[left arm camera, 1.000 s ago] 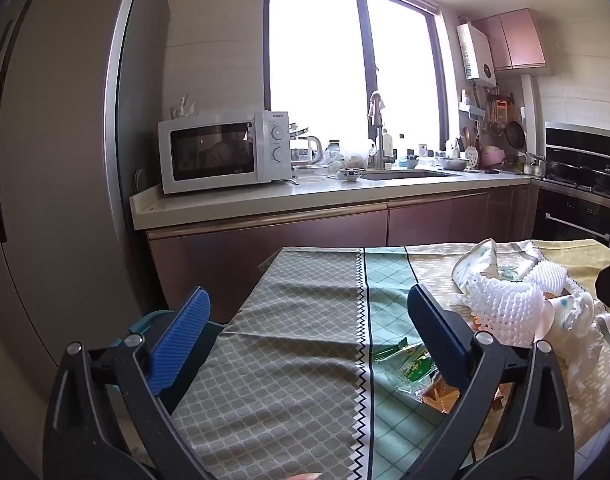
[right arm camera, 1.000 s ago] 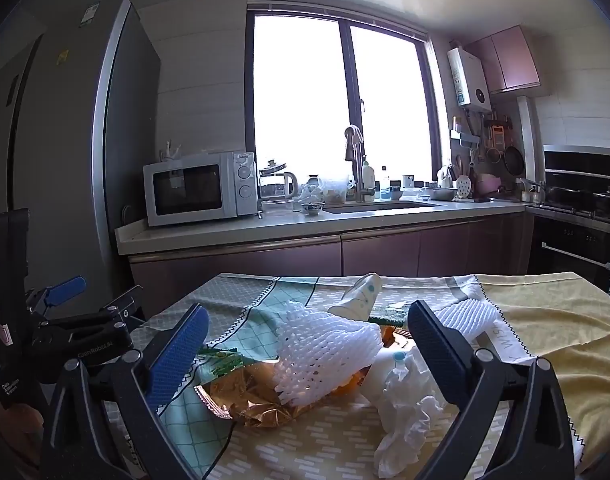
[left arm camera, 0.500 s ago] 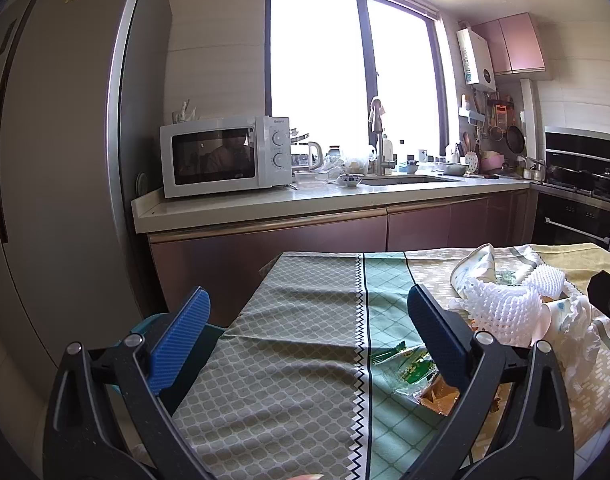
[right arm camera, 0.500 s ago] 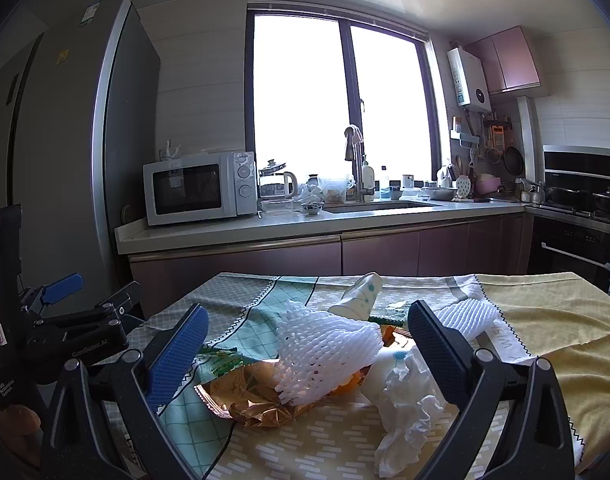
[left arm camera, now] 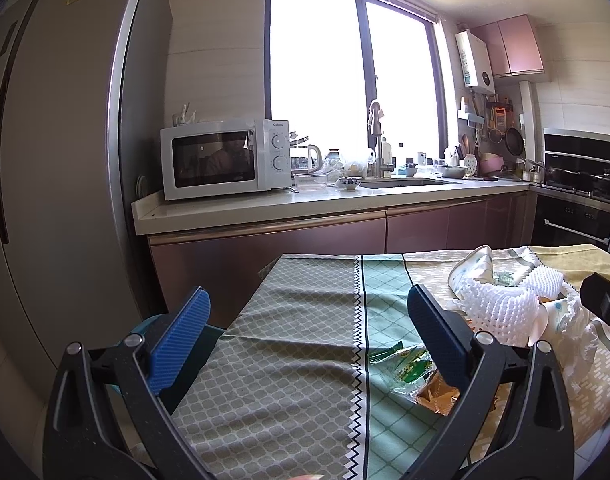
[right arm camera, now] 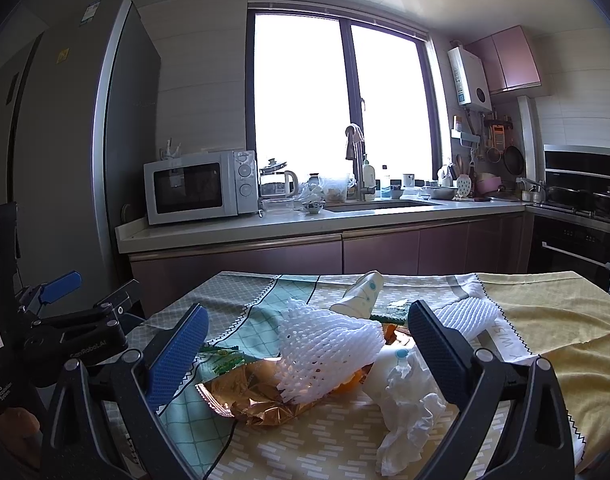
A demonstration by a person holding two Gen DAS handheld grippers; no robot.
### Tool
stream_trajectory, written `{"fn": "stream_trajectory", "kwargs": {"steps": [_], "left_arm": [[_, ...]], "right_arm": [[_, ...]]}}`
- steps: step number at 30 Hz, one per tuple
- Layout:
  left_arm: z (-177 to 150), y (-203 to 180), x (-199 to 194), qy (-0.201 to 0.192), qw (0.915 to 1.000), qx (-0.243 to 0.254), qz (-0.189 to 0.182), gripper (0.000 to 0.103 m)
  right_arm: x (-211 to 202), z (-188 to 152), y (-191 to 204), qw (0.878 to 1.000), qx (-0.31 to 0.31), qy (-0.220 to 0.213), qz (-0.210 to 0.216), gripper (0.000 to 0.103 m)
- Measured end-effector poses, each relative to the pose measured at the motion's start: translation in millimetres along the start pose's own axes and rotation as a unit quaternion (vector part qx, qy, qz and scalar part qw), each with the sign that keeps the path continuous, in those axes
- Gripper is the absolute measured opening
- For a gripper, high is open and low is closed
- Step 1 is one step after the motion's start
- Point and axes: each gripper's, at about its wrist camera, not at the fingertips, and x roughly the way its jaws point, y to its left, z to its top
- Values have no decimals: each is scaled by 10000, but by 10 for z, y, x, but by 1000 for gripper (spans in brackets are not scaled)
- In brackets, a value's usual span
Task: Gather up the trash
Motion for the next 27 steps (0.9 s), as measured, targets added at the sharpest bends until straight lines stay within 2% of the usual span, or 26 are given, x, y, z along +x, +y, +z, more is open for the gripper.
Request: {"fn": "stream_trajectory", "kwargs": {"steps": [27], "left_arm": [[-37, -5, -21, -7, 10000, -26, -6, 97]], "right_arm": [[35, -16, 2, 10000, 33, 24, 21, 96]]}}
